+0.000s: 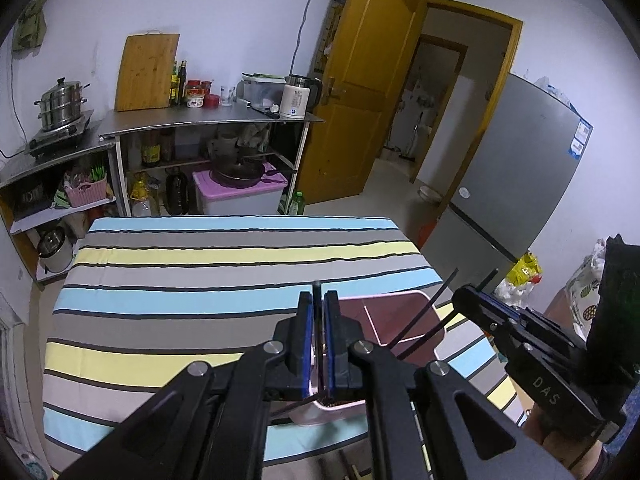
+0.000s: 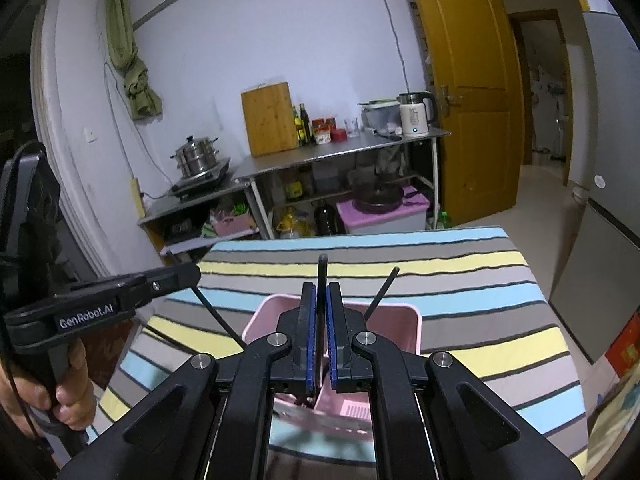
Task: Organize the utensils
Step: 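Lower the chopsticks into the basket compartments and open both tools, then grasp a black chopstick with the left tool while the right tool reaches toward wooden chopsticks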
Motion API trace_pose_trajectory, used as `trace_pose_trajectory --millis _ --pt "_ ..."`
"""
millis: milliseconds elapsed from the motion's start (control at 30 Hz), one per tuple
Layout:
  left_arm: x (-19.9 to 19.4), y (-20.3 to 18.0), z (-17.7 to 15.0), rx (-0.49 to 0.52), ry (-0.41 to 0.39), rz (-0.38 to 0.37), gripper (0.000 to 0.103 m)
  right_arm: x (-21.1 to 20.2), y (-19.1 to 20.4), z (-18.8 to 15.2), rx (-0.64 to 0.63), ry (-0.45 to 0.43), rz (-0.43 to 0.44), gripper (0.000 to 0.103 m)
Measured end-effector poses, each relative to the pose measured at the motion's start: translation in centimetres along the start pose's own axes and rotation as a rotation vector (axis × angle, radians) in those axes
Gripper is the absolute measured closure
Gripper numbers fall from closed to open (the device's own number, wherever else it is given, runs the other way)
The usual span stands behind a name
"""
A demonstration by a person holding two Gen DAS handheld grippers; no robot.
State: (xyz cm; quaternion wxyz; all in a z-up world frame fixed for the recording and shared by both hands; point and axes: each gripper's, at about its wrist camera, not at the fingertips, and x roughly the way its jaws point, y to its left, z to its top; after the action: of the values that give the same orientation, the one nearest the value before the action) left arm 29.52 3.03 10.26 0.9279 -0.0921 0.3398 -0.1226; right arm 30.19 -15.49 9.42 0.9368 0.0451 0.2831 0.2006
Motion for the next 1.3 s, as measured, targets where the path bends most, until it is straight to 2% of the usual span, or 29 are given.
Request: trace_pose_trajectory --millis 67,133,333,567,867,1300 --pt "-0.6 -0.1 0.1 0.005 -0.013 0.004 0.083 -0.6 0.0 0.0 -0.008 -0.011 -0.003 0.095" --pt "-1.3 -0.2 0.4 0.010 -0.036 0.011 0.079 -1.2 0.1 0.3 -0.014 -0.026 -0.009 0.092" --pt "-3.7 -0.5 1.0 0.021 -0.088 0.022 0.079 -3.6 0.1 0.8 -0.021 -0.064 -0.020 0.091" --pt "-6.0 -0.9 0.2 0.021 -0.124 0.022 0.076 -5.9 0.2 0.5 -0.012 -0.095 -0.013 0.091" --pt "-8.2 -1.6 -3.4 0.044 -0.133 0.034 0.076 -8.9 0.5 -2.1 -0.025 -0.114 -0.001 0.091" --pt "-9.9 -2.8 -10.5 0.067 -0.103 0.039 0.076 -11.6 -0.4 -8.1 0.012 -0.067 0.007 0.091"
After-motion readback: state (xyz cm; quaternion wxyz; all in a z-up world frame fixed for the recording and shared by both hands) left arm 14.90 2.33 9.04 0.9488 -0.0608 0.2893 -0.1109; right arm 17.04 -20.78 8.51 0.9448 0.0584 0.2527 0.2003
